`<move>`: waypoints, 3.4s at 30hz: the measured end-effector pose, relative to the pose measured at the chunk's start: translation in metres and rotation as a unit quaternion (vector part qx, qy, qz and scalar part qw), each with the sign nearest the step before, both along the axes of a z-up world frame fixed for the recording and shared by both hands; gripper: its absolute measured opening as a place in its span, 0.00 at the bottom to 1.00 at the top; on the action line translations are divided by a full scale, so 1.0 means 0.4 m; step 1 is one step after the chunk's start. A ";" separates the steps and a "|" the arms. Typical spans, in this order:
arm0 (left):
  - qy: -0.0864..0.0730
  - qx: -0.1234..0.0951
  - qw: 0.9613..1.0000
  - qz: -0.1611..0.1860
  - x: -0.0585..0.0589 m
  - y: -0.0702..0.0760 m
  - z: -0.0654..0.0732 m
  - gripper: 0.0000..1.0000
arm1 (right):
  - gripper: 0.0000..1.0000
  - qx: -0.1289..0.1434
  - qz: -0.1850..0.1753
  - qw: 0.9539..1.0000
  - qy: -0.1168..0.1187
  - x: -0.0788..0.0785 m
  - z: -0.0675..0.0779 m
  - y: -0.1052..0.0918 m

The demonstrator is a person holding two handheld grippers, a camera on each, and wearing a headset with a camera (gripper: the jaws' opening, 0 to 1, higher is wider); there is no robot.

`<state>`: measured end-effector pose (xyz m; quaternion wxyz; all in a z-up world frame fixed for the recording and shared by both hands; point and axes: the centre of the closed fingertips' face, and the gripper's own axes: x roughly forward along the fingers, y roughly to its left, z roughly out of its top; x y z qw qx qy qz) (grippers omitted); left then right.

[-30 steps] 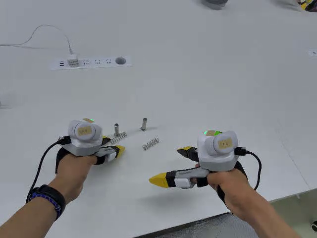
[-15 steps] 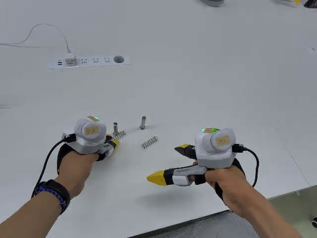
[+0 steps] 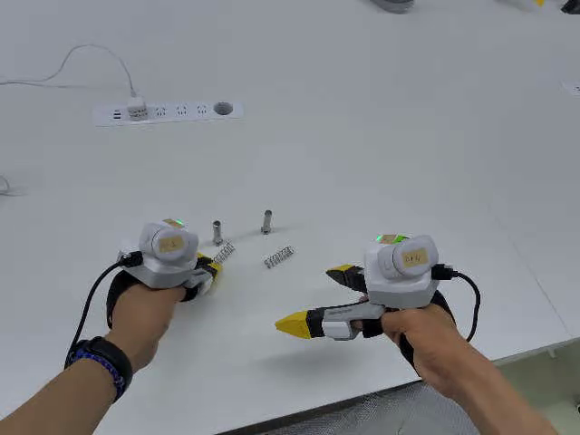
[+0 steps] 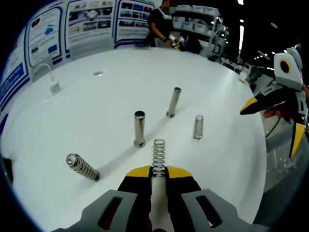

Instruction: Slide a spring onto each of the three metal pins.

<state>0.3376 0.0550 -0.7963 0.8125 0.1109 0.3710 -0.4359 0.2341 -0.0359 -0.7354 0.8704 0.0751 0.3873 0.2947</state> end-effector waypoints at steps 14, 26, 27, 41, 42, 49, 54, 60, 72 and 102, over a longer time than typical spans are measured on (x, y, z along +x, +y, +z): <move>0.028 -0.008 1.000 0.010 -0.075 0.050 -0.013 0.10 | 0.85 0.005 0.002 1.000 0.000 -0.015 0.001 0.005; 0.041 -0.013 0.998 0.040 -0.125 0.121 -0.009 0.10 | 0.84 0.011 0.024 1.000 0.003 -0.017 -0.004 0.039; 0.044 -0.016 0.998 0.046 -0.127 0.126 -0.007 0.10 | 0.84 0.011 0.027 1.000 0.003 -0.017 -0.004 0.042; 0.057 -0.043 0.993 0.097 -0.162 0.192 0.027 0.10 | 0.83 0.028 0.041 0.999 0.001 -0.010 0.010 0.087; 0.057 -0.046 0.992 0.100 -0.162 0.196 0.033 0.10 | 0.83 0.030 0.043 0.999 0.001 -0.011 0.011 0.092; 0.046 -0.055 0.992 0.107 -0.162 0.219 0.076 0.10 | 0.82 0.041 0.051 0.998 0.007 -0.010 0.014 0.119; 0.038 -0.059 0.991 0.113 -0.162 0.238 0.101 0.10 | 0.82 0.043 0.064 0.997 0.006 0.005 0.022 0.136; 0.030 -0.063 0.991 0.118 -0.166 0.259 0.124 0.10 | 0.81 0.059 0.073 0.996 0.001 0.029 0.038 0.161; 0.015 -0.077 0.987 0.140 -0.176 0.306 0.174 0.10 | 0.78 0.069 0.114 0.991 0.003 0.050 0.052 0.225; -0.005 -0.084 0.992 0.092 -0.198 0.246 0.235 0.10 | 0.45 0.137 0.153 0.979 0.001 0.094 0.133 0.324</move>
